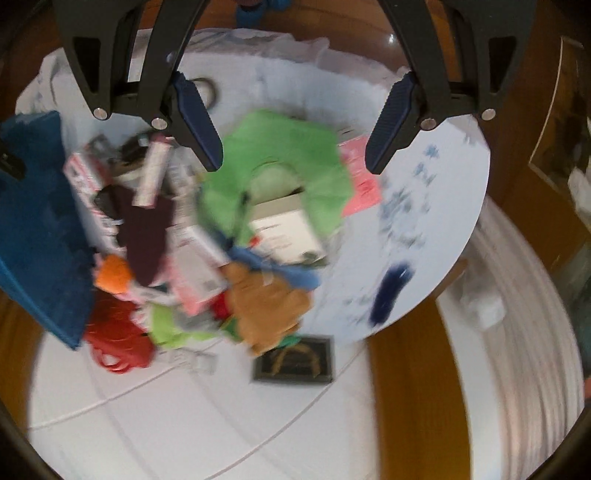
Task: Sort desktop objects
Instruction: 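Move both grippers back to the pile, left gripper toward a pink box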
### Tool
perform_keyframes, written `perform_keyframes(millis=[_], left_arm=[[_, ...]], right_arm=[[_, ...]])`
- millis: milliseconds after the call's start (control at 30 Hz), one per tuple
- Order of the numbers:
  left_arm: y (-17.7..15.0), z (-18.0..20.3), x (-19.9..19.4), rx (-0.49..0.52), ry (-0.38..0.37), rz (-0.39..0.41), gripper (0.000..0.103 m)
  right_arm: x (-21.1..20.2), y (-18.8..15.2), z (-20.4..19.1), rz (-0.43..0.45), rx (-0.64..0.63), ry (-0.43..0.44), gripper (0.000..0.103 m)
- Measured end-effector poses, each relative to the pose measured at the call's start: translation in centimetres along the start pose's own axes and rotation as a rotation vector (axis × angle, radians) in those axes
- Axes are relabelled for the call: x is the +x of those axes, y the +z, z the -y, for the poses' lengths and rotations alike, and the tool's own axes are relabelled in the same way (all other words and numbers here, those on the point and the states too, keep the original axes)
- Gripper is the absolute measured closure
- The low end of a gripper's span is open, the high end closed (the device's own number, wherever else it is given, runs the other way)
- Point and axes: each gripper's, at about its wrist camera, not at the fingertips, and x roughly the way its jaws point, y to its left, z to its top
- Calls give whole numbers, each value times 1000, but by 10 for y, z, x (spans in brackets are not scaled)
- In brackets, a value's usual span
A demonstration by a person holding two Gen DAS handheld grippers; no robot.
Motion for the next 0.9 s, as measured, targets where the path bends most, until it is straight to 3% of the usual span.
perform_keyframes(millis=[300,433,567,733,900], left_arm=[[-7,-82,78,-168,176,-123,24],[-15,-105,110,-222,182,-192,24],[-16,-106,139,-219,135,-237,24],[-7,-91,183,-116,61,-289,24],[8,-78,205,-62,-101,-286,24]], right_arm=[[78,9,-9,-93,27,74,0],[113,16,-24,-142,3,92,0],[132,22,-43,-171,-10,102,0],[143,24,-69,-179,14,70,0],[144,15,-105,-199,83,45,0]])
